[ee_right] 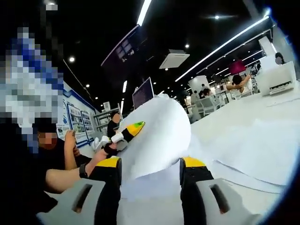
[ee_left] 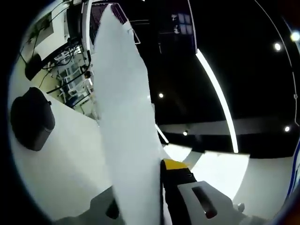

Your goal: Organize the stack of printing papers by aligning and flattening the scattered papers on the table

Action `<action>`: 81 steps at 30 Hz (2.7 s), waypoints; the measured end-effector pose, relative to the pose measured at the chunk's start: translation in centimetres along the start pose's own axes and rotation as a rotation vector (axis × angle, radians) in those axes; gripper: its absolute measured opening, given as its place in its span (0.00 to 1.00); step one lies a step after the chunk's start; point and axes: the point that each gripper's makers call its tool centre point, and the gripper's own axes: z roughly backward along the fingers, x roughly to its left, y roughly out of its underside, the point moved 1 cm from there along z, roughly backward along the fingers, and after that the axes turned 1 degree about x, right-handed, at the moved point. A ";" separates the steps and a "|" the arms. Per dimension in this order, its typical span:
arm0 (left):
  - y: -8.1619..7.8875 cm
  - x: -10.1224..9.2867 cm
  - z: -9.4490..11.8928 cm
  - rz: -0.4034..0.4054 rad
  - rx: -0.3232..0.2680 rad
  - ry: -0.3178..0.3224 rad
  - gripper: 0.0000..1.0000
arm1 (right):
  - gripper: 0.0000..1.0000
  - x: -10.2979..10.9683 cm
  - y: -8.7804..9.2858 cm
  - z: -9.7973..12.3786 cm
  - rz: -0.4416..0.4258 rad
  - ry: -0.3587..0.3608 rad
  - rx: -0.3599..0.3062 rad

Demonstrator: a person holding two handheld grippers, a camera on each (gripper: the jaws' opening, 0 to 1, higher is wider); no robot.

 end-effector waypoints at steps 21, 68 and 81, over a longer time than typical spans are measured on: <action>-0.1 0.0 0.1 0.013 -0.004 0.001 0.06 | 0.66 -1.7 -1.4 0.6 0.000 0.087 -0.082; -0.1 0.1 0.1 0.022 -0.005 0.000 0.06 | 0.79 -8.9 -3.9 7.1 0.002 0.385 -0.178; -0.2 0.0 0.1 0.026 -0.007 0.002 0.06 | 0.79 -10.1 -4.4 9.1 0.009 0.424 -0.194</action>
